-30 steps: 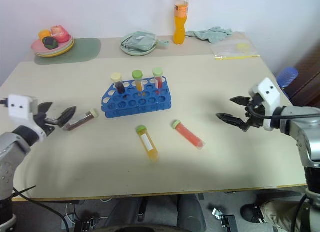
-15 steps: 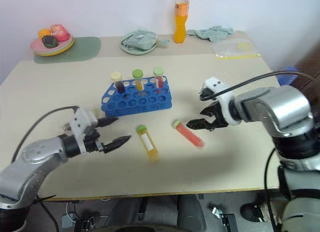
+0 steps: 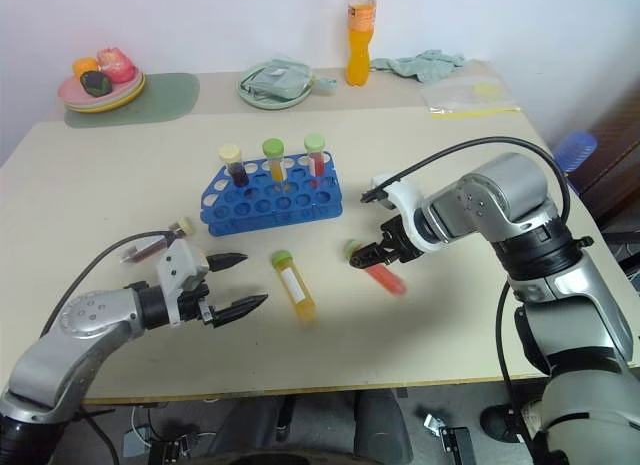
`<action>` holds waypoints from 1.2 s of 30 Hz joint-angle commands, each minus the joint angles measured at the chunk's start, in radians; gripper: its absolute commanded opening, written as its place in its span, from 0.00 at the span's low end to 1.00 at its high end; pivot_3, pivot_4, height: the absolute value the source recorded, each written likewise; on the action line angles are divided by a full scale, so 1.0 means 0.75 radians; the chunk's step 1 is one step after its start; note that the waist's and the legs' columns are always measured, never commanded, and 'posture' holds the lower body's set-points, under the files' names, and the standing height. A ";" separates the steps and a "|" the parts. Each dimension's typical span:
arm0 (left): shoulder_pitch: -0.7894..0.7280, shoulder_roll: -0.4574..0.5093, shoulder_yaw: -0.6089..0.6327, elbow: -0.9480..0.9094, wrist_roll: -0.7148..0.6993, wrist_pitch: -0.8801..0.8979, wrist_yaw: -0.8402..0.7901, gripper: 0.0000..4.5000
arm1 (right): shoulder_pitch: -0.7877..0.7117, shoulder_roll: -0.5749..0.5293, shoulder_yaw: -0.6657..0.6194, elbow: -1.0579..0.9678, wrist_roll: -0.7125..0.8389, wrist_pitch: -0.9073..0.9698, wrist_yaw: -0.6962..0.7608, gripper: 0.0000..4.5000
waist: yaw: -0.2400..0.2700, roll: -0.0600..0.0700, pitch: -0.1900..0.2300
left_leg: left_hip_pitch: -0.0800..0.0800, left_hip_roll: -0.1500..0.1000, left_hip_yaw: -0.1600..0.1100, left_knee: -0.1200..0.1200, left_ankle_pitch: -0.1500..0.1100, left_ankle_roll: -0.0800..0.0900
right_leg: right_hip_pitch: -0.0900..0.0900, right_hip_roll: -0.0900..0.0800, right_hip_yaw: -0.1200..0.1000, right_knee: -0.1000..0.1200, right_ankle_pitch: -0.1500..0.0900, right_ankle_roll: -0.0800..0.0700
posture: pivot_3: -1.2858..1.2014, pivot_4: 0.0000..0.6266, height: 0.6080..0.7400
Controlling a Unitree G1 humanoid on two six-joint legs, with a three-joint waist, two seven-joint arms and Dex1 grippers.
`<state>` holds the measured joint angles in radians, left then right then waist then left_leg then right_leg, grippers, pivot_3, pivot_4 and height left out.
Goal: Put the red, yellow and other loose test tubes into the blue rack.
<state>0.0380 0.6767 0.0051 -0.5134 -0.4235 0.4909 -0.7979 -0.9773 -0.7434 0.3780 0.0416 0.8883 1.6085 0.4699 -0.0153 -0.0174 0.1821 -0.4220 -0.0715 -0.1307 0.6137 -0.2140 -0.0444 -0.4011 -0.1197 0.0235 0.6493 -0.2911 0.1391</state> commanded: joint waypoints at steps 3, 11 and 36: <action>0.021 -0.007 -0.006 -0.053 -0.013 -0.029 -0.011 1.00 | -0.048 0.032 0.025 0.040 0.060 0.008 -0.063 0.88 | 0.001 0.000 0.000 | 0.000 0.000 0.000 0.000 0.000 0.000 | 0.000 0.000 0.000 0.000 0.000 0.000 | 0.52 0.24 1.00; 0.033 -0.001 -0.005 -0.072 -0.016 -0.051 -0.033 1.00 | -0.050 0.014 0.020 0.025 0.094 0.008 -0.082 0.15 | 0.001 0.000 0.000 | -0.001 0.000 0.000 0.000 0.000 0.000 | 0.000 0.000 0.000 0.000 0.000 0.000 | 0.52 0.24 1.00; -0.092 -0.271 0.212 0.135 -0.038 -0.062 0.333 1.00 | 0.618 0.857 -0.398 -0.164 -0.747 -1.926 -0.255 0.15 | -0.006 -0.001 -0.001 | -0.002 -0.001 0.000 0.002 0.002 -0.004 | -0.005 0.001 0.001 0.007 0.001 0.000 | 0.52 0.24 1.00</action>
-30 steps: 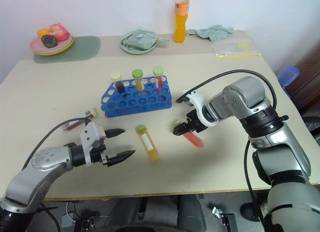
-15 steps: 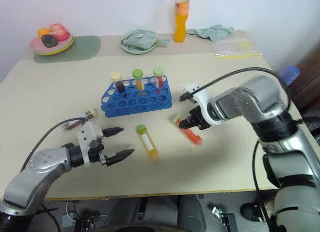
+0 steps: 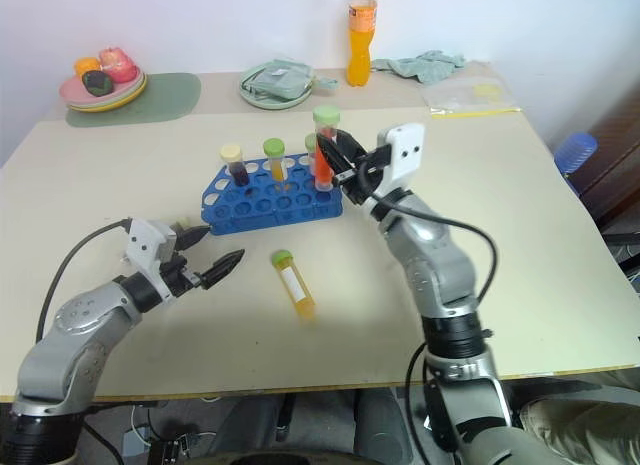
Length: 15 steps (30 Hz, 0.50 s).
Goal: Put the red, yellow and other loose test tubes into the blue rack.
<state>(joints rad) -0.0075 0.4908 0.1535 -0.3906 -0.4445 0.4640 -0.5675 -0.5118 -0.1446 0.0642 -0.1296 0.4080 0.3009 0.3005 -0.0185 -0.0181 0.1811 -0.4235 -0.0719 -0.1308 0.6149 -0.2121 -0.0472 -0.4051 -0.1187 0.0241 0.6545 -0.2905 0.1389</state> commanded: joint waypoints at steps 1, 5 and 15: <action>-0.039 -0.031 0.004 -0.036 -0.012 -0.028 0.025 1.00 | -0.004 0.084 0.021 0.111 -0.136 -0.227 -0.043 0.15 | -0.002 0.000 0.000 | 0.000 0.000 0.000 0.000 0.000 -0.001 | 0.000 0.000 0.000 0.000 0.000 0.000 | 0.52 0.24 1.00; -0.046 -0.058 -0.020 -0.065 -0.025 -0.028 0.016 1.00 | -0.014 0.128 0.021 0.228 -0.198 -0.329 -0.030 0.15 | -0.003 0.000 0.000 | 0.001 0.000 0.000 -0.001 0.003 -0.005 | 0.000 0.001 0.001 0.001 0.000 0.000 | 0.52 0.24 1.00; -0.048 -0.063 -0.046 -0.083 -0.016 -0.018 0.020 1.00 | -0.021 0.160 -0.002 0.402 -0.246 -0.415 -0.010 0.15 | -0.004 0.001 0.000 | 0.003 0.000 0.000 -0.002 0.003 -0.004 | 0.000 0.001 0.001 0.001 0.000 0.000 | 0.52 0.24 1.00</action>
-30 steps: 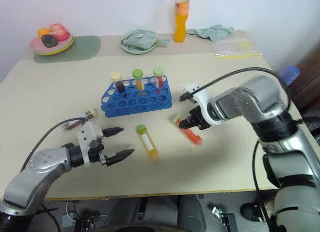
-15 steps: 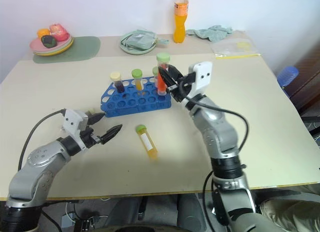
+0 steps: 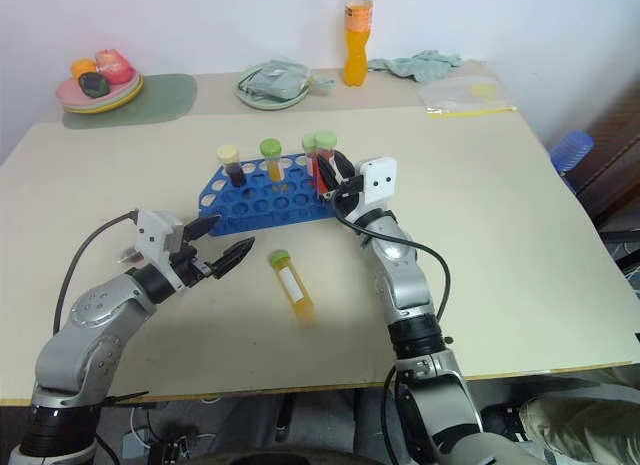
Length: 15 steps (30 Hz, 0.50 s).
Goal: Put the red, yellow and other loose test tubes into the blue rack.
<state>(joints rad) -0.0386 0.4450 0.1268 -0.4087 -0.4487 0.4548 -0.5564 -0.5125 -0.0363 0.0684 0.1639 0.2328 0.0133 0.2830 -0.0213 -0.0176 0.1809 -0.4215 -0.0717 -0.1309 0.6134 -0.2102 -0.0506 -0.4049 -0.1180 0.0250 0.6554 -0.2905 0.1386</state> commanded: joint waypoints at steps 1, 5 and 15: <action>-0.005 -0.002 -0.012 -0.060 -0.011 -0.005 0.006 1.00 | -0.022 0.018 -0.006 0.020 -0.016 -0.037 0.016 0.15 | 0.000 0.000 0.000 | 0.000 0.000 0.000 0.000 0.000 0.000 | 0.000 0.000 0.000 0.000 0.000 0.000 | 0.52 0.24 1.00; -0.002 0.000 -0.022 -0.063 -0.009 -0.005 0.006 1.00 | -0.031 0.026 0.003 0.046 -0.027 -0.058 0.039 0.15 | 0.000 0.000 0.000 | 0.001 0.000 0.000 0.000 0.000 0.000 | 0.000 0.000 0.000 0.000 0.000 0.000 | 0.52 0.24 1.00; -0.005 0.003 -0.035 -0.066 -0.013 -0.010 0.010 1.00 | -0.025 0.048 0.007 0.063 -0.041 -0.073 0.064 0.15 | 0.000 0.000 0.000 | 0.001 0.000 0.000 0.000 0.000 0.000 | 0.000 0.000 0.000 0.001 0.000 0.000 | 0.52 0.24 1.00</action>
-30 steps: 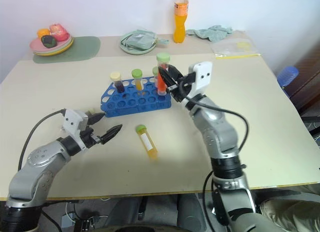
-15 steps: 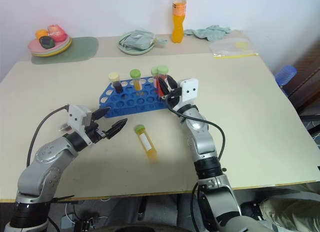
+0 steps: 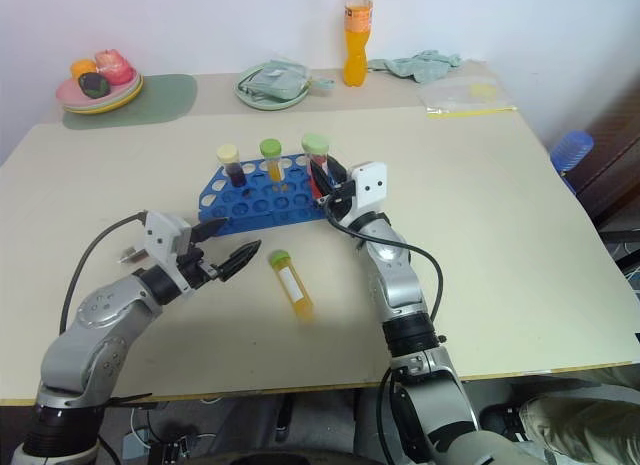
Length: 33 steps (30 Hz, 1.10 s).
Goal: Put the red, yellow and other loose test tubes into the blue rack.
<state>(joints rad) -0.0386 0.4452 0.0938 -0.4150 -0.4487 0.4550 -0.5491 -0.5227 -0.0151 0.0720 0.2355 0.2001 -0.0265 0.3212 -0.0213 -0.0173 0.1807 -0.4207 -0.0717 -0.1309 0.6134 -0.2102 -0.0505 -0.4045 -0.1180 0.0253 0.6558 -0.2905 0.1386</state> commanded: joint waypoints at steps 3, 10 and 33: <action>-0.006 0.003 0.009 -0.056 -0.011 -0.012 0.001 1.00 | -0.004 0.019 0.002 -0.033 0.000 -0.020 0.017 0.15 | 0.000 0.000 0.000 | 0.000 0.000 0.000 0.000 0.000 0.000 | 0.000 0.000 0.000 0.000 0.000 0.000 | 0.52 0.24 1.00; -0.014 0.004 0.011 -0.050 -0.009 -0.011 0.005 1.00 | -0.013 0.022 -0.018 -0.025 0.010 -0.042 0.027 0.59 | 0.000 0.000 0.000 | 0.000 0.000 0.000 0.000 0.000 0.000 | 0.000 0.000 0.000 0.000 0.000 0.000 | 0.52 0.24 1.00; -0.134 0.345 0.206 -0.049 -0.129 0.270 -0.069 1.00 | 0.242 -0.684 -0.021 -0.839 0.367 0.851 0.460 0.92 | 0.005 0.000 0.000 | 0.001 0.000 0.000 0.000 -0.002 0.003 | 0.002 0.000 0.000 0.000 0.000 0.000 | 0.52 0.24 1.00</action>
<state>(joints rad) -0.1262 0.6826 0.2481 -0.4380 -0.5368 0.6406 -0.5920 -0.3417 -0.5144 0.0459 -0.3474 0.4736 0.6112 0.6493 -0.0174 -0.0170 0.1810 -0.4201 -0.0714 -0.1311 0.6137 -0.2116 -0.0481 -0.4031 -0.1180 0.0252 0.6557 -0.2907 0.1385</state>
